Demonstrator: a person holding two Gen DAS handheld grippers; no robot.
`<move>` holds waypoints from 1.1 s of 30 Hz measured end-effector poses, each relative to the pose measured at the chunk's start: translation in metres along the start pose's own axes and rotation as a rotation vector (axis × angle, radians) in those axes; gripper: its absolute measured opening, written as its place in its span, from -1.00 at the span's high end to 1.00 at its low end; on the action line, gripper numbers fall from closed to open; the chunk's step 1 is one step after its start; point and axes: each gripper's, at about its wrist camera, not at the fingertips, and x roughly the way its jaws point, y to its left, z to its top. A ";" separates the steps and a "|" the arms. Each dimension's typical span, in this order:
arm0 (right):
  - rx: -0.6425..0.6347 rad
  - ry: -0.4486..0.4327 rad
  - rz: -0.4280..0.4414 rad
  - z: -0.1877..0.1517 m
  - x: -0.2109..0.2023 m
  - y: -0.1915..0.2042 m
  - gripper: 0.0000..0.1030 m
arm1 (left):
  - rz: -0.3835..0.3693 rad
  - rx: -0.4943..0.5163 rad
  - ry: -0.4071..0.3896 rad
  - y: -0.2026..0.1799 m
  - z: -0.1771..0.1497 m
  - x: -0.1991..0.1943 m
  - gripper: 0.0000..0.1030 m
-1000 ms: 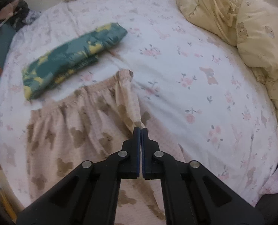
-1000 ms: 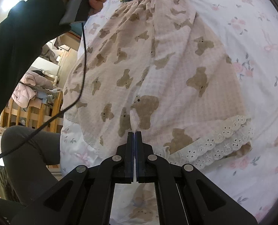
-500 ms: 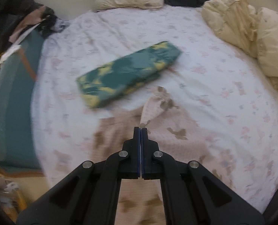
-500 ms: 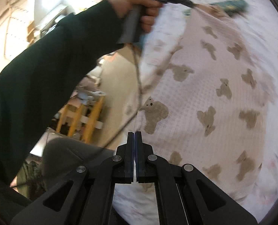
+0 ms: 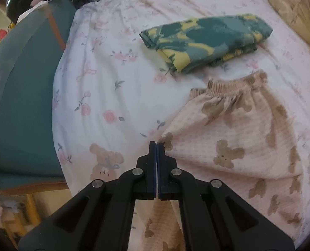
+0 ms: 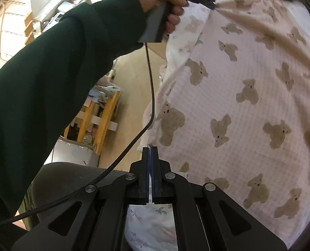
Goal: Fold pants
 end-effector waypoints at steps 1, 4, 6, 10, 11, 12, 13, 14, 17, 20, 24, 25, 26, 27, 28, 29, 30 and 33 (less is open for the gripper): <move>-0.008 -0.003 0.005 0.001 -0.001 0.003 0.99 | 0.004 0.018 -0.014 0.000 -0.001 -0.004 1.00; -0.020 -0.017 0.006 0.004 -0.001 0.011 0.99 | 0.057 0.048 -0.063 0.001 0.000 -0.009 0.95; -0.008 -0.002 0.007 0.010 0.007 0.014 0.99 | 0.050 -0.001 -0.056 0.007 0.002 -0.004 0.94; -0.021 0.014 -0.041 0.011 0.022 0.023 0.99 | -0.037 -0.124 -0.042 0.030 -0.013 -0.013 -0.12; -0.018 0.016 -0.040 0.012 0.023 0.023 0.99 | -0.064 -0.148 -0.079 0.039 -0.022 -0.027 -0.24; -0.025 0.019 -0.050 0.013 0.024 0.026 0.99 | -0.078 -0.161 -0.095 0.045 -0.030 -0.038 -0.29; -0.036 0.024 -0.067 0.015 0.026 0.030 0.99 | -0.098 -0.179 -0.108 0.056 -0.042 -0.051 -0.30; -0.047 0.026 -0.073 0.016 0.027 0.034 0.99 | -0.131 -0.195 -0.123 0.068 -0.058 -0.066 -0.32; -0.068 0.028 -0.081 0.013 0.030 0.044 0.99 | -0.153 -0.231 -0.149 0.098 -0.103 -0.102 -0.33; -0.098 0.028 -0.096 0.007 0.045 0.057 0.99 | -0.168 -0.334 -0.168 0.137 -0.163 -0.136 -0.47; -0.138 0.042 -0.103 0.010 0.078 0.080 0.99 | -0.170 -0.490 -0.153 0.163 -0.230 -0.151 -0.56; -0.141 0.052 -0.102 0.013 0.094 0.085 0.99 | -0.182 -0.514 -0.152 0.165 -0.240 -0.151 -0.56; -0.139 0.062 -0.103 0.016 0.108 0.088 0.99 | -0.186 -0.542 -0.156 0.167 -0.252 -0.150 -0.56; -0.121 0.070 -0.104 0.017 0.122 0.087 0.99 | -0.177 -0.562 -0.162 0.167 -0.258 -0.150 -0.56; -0.101 0.071 -0.107 0.021 0.138 0.085 0.97 | -0.170 -0.590 -0.168 0.168 -0.267 -0.148 -0.56; -0.087 0.070 -0.120 0.024 0.153 0.081 0.87 | -0.171 -0.609 -0.169 0.168 -0.273 -0.145 -0.56; -0.055 0.073 -0.124 0.023 0.163 0.076 0.85 | -0.177 -0.629 -0.165 0.167 -0.279 -0.140 -0.56; -0.011 0.109 -0.126 0.018 0.178 0.066 -0.19 | -0.223 -0.618 -0.115 0.159 -0.289 -0.119 -0.56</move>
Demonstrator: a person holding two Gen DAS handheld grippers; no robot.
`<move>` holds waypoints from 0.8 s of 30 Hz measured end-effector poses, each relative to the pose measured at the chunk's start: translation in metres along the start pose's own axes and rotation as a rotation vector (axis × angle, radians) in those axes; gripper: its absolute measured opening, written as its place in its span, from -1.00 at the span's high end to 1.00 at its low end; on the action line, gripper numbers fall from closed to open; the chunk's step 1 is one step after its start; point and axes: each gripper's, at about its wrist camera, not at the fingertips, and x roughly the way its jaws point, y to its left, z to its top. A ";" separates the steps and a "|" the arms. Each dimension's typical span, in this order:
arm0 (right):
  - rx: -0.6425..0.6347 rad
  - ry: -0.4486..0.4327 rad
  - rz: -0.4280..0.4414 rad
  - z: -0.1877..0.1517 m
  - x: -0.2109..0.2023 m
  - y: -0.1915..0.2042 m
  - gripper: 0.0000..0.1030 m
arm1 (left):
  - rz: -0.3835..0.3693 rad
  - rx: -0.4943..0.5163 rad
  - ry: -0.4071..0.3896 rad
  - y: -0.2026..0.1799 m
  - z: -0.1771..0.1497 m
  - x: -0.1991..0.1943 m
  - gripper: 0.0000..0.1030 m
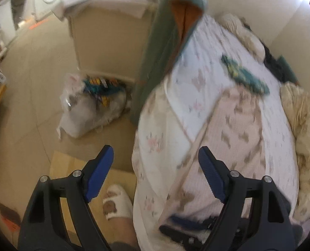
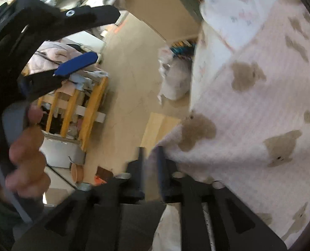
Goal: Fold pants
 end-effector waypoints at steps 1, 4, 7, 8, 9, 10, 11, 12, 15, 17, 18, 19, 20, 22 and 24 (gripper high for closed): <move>0.002 0.001 -0.001 -0.003 -0.003 -0.001 -0.39 | -0.015 0.017 0.016 0.000 -0.005 0.003 -0.56; -0.032 -0.059 0.006 -0.016 -0.037 -0.003 -0.39 | -0.026 0.078 0.115 -0.005 -0.020 0.027 -0.57; -0.023 -0.143 -0.042 -0.034 -0.096 -0.022 -0.39 | -0.097 0.126 0.267 -0.013 -0.037 0.059 -0.57; -0.004 -0.174 -0.050 -0.043 -0.116 -0.032 -0.39 | -0.108 0.141 0.314 -0.015 -0.044 0.068 -0.57; 0.031 -0.209 -0.070 -0.057 -0.144 -0.048 -0.43 | -0.117 0.159 0.368 -0.018 -0.052 0.077 -0.57; 0.065 -0.230 -0.088 -0.067 -0.164 -0.063 -0.43 | -0.125 0.180 0.402 -0.023 -0.060 0.083 -0.57; 0.102 -0.247 -0.103 -0.079 -0.182 -0.079 -0.43 | -0.115 0.209 0.416 -0.029 -0.066 0.087 -0.57; 0.143 -0.262 -0.119 -0.092 -0.200 -0.096 -0.43 | -0.090 0.271 0.418 -0.039 -0.073 0.090 -0.56; 0.318 -0.298 -0.194 -0.141 -0.241 -0.156 -0.47 | -0.109 0.352 0.414 -0.058 -0.080 0.091 -0.52; 0.439 -0.313 -0.185 -0.164 -0.251 -0.186 -0.47 | -0.147 0.367 0.460 -0.068 -0.086 0.094 -0.27; 0.514 -0.324 -0.164 -0.178 -0.252 -0.204 -0.47 | -0.144 0.397 0.476 -0.075 -0.090 0.094 -0.10; 0.544 -0.321 -0.154 -0.180 -0.248 -0.213 -0.47 | -0.124 0.424 0.472 -0.079 -0.091 0.094 -0.07; 0.571 -0.313 -0.134 -0.187 -0.242 -0.221 -0.47 | -0.107 0.451 0.469 -0.085 -0.093 0.093 0.06; 0.598 -0.280 -0.057 -0.196 -0.227 -0.229 -0.47 | -0.066 0.476 0.462 -0.091 -0.092 0.089 0.31; 0.612 -0.242 0.034 -0.197 -0.201 -0.228 -0.47 | -0.033 0.470 0.456 -0.093 -0.091 0.084 0.51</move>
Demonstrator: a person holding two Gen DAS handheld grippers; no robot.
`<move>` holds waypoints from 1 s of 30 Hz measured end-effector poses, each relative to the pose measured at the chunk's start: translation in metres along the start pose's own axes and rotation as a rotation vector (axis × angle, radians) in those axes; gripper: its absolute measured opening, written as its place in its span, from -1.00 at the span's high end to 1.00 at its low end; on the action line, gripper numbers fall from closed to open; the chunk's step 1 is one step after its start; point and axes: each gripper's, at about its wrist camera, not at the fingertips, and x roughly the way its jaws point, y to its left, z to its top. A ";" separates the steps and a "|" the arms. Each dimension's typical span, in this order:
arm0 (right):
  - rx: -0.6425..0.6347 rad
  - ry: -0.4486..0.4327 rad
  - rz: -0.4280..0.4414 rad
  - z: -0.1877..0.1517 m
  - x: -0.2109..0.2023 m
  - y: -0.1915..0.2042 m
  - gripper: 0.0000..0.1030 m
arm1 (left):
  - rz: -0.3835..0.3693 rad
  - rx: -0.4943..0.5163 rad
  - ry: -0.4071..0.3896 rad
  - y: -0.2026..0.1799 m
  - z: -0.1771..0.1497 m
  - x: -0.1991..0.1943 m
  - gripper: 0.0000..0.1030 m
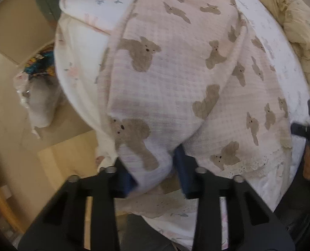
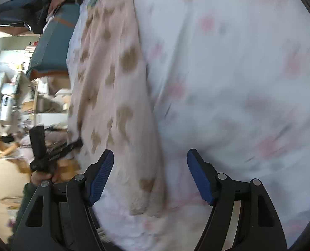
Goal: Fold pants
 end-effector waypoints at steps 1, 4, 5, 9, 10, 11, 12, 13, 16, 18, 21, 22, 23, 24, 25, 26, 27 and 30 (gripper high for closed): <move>-0.018 0.003 0.013 -0.002 0.006 0.004 -0.47 | 0.017 -0.018 0.006 0.000 -0.001 -0.002 0.54; -0.087 -0.042 -0.010 -0.013 0.009 0.016 -0.47 | 0.121 0.039 0.020 -0.021 0.002 -0.007 0.78; -0.095 -0.052 -0.013 -0.015 0.009 0.018 -0.29 | 0.151 0.058 0.019 -0.028 0.002 -0.009 0.83; -0.158 0.007 -0.090 -0.020 0.021 0.035 0.94 | 0.213 0.077 0.027 -0.044 -0.002 -0.024 0.95; -0.168 -0.010 -0.082 -0.020 0.016 0.039 0.94 | 0.214 0.083 0.015 -0.051 -0.003 -0.033 0.95; -0.180 -0.039 -0.060 -0.019 0.001 0.047 0.94 | 0.212 0.090 0.000 -0.058 -0.004 -0.043 0.95; -0.183 -0.060 -0.030 -0.018 -0.014 0.053 0.96 | 0.201 0.098 -0.022 -0.067 -0.005 -0.057 0.96; -0.187 -0.082 0.004 -0.017 -0.027 0.059 0.96 | 0.181 0.100 -0.056 -0.076 -0.005 -0.075 0.96; -0.239 -0.165 0.082 -0.015 -0.085 0.081 0.96 | 0.127 0.074 -0.189 -0.093 -0.012 -0.132 0.96; -0.256 -0.230 0.133 -0.017 -0.126 0.093 0.96 | 0.036 0.019 -0.293 -0.105 -0.016 -0.174 0.97; -0.248 -0.333 0.214 -0.027 -0.193 0.108 0.95 | -0.104 -0.015 -0.472 -0.134 -0.037 -0.232 0.97; -0.268 -0.357 0.228 -0.034 -0.206 0.117 0.96 | -0.101 0.013 -0.517 -0.148 -0.046 -0.244 0.97; -0.301 -0.387 0.214 -0.040 -0.219 0.126 0.96 | -0.071 0.049 -0.539 -0.161 -0.051 -0.247 0.97; -0.344 -0.423 0.158 -0.045 -0.237 0.134 0.96 | -0.054 0.067 -0.535 -0.169 -0.054 -0.242 0.95; -0.354 -0.422 0.137 -0.047 -0.240 0.137 0.96 | -0.042 0.062 -0.506 -0.173 -0.053 -0.231 0.95; -0.352 -0.409 0.133 -0.046 -0.243 0.135 0.96 | -0.037 0.036 -0.459 -0.175 -0.050 -0.214 0.93; -0.335 -0.402 0.124 -0.044 -0.243 0.129 0.96 | -0.041 0.001 -0.400 -0.173 -0.047 -0.193 0.83; -0.292 -0.377 0.091 -0.039 -0.235 0.097 0.96 | -0.063 -0.172 -0.278 -0.167 -0.050 -0.126 -0.15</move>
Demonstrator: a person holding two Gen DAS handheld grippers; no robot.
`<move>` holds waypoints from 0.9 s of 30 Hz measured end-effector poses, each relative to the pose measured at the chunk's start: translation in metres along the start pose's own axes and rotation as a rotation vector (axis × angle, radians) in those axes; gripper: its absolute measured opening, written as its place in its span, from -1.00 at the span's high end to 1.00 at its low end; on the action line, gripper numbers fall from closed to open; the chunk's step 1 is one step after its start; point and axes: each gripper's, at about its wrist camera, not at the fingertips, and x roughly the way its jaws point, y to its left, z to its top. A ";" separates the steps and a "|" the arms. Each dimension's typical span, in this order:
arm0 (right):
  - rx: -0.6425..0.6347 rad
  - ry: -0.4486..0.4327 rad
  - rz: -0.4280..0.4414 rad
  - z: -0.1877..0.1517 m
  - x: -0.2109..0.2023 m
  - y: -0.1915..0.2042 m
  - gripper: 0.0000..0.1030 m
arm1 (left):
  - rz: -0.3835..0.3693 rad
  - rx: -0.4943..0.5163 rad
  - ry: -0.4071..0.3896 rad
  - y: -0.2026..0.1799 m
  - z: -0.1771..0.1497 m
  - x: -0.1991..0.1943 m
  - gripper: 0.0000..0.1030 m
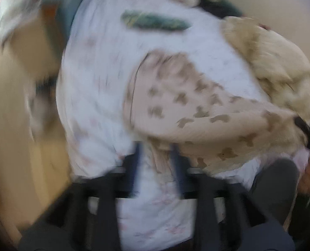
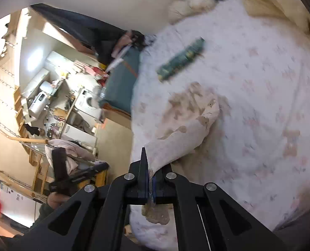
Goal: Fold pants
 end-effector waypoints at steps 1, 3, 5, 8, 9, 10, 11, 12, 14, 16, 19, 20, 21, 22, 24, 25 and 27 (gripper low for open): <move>0.004 0.002 -0.008 -0.004 -0.002 -0.010 0.96 | 0.005 -0.021 0.023 -0.001 -0.008 0.014 -0.34; 0.025 0.021 -0.026 -0.009 0.005 -0.031 0.95 | -0.003 -0.036 0.081 -0.003 -0.026 0.049 -0.47; 0.067 0.024 -0.033 -0.010 0.011 -0.049 0.96 | -0.007 -0.064 0.151 -0.007 -0.040 0.076 -0.47; 0.098 0.015 -0.048 -0.011 0.017 -0.068 0.96 | 0.003 -0.078 0.187 -0.015 -0.051 0.106 -0.47; 0.103 0.012 -0.043 -0.011 0.019 -0.073 0.95 | 0.017 -0.066 0.204 -0.022 -0.055 0.117 -0.47; 0.111 0.009 -0.037 -0.011 0.021 -0.078 0.95 | 0.025 -0.051 0.208 -0.030 -0.058 0.124 -0.47; 0.119 0.010 -0.033 -0.012 0.024 -0.083 0.95 | 0.041 -0.030 0.202 -0.035 -0.060 0.132 -0.47; 0.125 0.009 -0.036 -0.014 0.025 -0.088 0.95 | 0.064 -0.012 0.202 -0.040 -0.060 0.138 -0.47; 0.139 0.007 -0.040 -0.015 0.026 -0.095 0.95 | 0.043 0.022 0.216 -0.049 -0.060 0.151 -0.47; 0.139 -0.006 -0.043 -0.012 0.027 -0.097 0.95 | 0.084 0.069 0.217 -0.053 -0.059 0.161 -0.38; 0.158 -0.006 -0.043 -0.011 0.030 -0.104 0.95 | 0.106 0.089 0.213 -0.052 -0.056 0.164 0.90; 0.165 -0.003 -0.047 -0.010 0.031 -0.107 0.95 | 0.078 0.087 0.217 -0.052 -0.055 0.160 0.95; 0.168 -0.001 -0.047 -0.011 0.032 -0.108 0.95 | 0.075 0.095 0.217 -0.053 -0.055 0.155 0.96; 0.167 0.002 -0.047 -0.011 0.033 -0.108 0.95 | 0.063 0.105 0.218 -0.055 -0.056 0.149 0.96; 0.159 0.009 -0.050 -0.011 0.035 -0.108 0.95 | 0.035 0.126 0.204 -0.061 -0.058 0.129 0.96; 0.155 0.014 -0.047 -0.011 0.036 -0.107 0.95 | 0.027 0.142 0.175 -0.064 -0.058 0.112 0.96; 0.146 0.023 -0.044 -0.012 0.037 -0.105 0.95 | -0.029 0.141 0.144 -0.063 -0.056 0.076 0.97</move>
